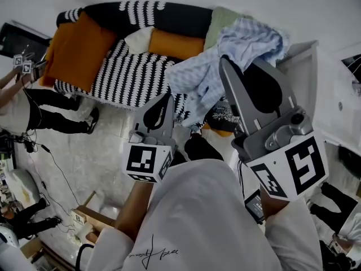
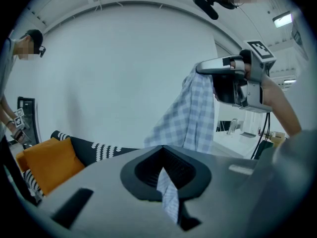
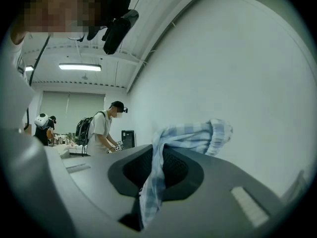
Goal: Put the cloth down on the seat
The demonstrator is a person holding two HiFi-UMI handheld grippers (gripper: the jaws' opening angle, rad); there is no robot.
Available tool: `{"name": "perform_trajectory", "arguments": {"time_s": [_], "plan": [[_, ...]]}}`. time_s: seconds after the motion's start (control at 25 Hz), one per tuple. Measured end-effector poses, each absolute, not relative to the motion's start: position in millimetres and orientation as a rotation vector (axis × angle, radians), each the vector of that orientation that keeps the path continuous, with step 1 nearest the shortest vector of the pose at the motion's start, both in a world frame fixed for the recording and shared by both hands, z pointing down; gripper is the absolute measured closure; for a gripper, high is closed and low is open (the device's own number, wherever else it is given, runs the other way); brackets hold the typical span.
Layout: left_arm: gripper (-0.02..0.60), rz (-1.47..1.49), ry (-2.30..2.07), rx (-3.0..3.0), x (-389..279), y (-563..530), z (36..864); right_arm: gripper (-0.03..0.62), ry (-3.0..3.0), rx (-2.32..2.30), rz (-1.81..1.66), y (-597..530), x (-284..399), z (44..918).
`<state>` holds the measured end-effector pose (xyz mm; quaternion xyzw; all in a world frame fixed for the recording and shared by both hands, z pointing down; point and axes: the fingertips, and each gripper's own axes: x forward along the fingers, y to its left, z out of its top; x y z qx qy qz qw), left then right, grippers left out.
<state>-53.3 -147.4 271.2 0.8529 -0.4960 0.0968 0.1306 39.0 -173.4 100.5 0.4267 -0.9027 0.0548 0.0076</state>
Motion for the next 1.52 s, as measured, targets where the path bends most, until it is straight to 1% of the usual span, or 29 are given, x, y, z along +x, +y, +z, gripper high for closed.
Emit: {"name": "perform_trajectory", "arguments": {"time_s": [0.72, 1.2, 1.52], "plan": [[0.58, 0.368, -1.405, 2.384, -49.7, -179.9, 312.8, 0.551, -2.693, 1.295, 0.373, -258.2, 40.5, 200.8], [0.58, 0.436, -1.359, 2.324, -53.5, -184.7, 347.6, 0.551, -2.572, 1.271, 0.551, -284.3, 37.0, 292.2], [0.58, 0.434, -1.357, 2.282, -61.9, -196.2, 366.2, 0.551, -2.524, 1.245, 0.592, -298.8, 28.4, 344.2]]}}
